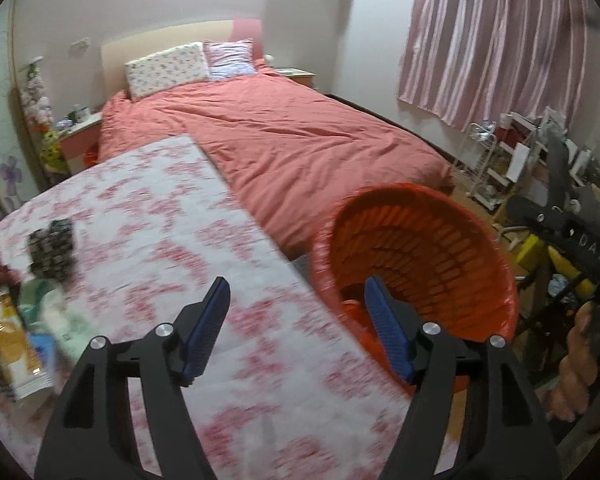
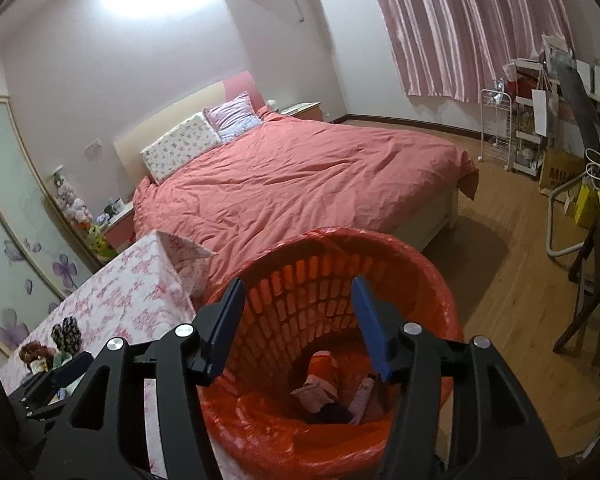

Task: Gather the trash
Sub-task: 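Move both tools over the orange basket and open both to drop items, then return both tools to the pile on the bed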

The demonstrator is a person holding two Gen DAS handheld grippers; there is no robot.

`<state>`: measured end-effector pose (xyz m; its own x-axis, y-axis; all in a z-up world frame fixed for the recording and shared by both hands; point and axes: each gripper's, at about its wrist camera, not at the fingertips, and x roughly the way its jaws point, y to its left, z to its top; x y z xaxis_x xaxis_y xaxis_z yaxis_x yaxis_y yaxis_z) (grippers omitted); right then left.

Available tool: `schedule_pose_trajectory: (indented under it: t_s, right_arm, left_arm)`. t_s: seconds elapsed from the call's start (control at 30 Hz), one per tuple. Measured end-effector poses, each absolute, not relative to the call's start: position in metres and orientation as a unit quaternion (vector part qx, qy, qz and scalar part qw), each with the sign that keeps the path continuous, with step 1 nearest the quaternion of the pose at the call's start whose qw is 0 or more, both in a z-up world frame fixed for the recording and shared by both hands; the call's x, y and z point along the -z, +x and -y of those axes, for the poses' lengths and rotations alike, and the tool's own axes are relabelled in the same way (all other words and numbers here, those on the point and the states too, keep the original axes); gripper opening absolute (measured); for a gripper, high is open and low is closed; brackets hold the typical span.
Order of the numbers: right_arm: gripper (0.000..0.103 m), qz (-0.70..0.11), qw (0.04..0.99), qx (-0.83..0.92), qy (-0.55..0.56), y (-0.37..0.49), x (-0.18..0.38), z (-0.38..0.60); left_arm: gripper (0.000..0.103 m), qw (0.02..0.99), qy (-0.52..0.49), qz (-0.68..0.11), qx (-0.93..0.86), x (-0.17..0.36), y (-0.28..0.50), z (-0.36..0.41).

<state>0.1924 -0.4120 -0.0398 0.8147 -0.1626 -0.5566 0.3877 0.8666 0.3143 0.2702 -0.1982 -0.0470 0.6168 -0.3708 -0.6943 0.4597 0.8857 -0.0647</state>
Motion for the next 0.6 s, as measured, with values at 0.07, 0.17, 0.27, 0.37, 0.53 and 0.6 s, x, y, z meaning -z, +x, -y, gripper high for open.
schedule_pose_trajectory:
  t_s: [0.07,0.17,0.27,0.37,0.53,0.6]
  right_arm:
    - [0.056,-0.270,0.930,0.142,0.204,0.193,0.038,0.401]
    - [0.056,-0.276,0.933,0.130,0.193,0.195,0.035,0.387]
    - [0.056,-0.281,0.935,0.117,0.182,0.196,0.033,0.373]
    - [0.056,-0.288,0.938,0.099,0.166,0.198,0.030,0.352]
    - [0.056,-0.305,0.940,0.066,0.139,0.203,0.030,0.316]
    - [0.056,-0.314,0.940,0.048,0.127,0.208,0.031,0.297]
  left_arm:
    - [0.071,0.901,0.060,-0.370,0.216,0.047,0.267,0.181]
    - [0.071,0.906,0.062,-0.369,0.195,0.045,0.263,0.159]
    - [0.072,0.914,0.060,-0.364,0.170,0.044,0.256,0.130]
    - [0.072,0.918,0.051,-0.365,0.149,0.042,0.254,0.102]
    - [0.072,0.924,0.021,-0.369,0.101,0.044,0.249,0.043]
    - [0.072,0.927,0.014,-0.368,0.076,0.045,0.247,0.020]
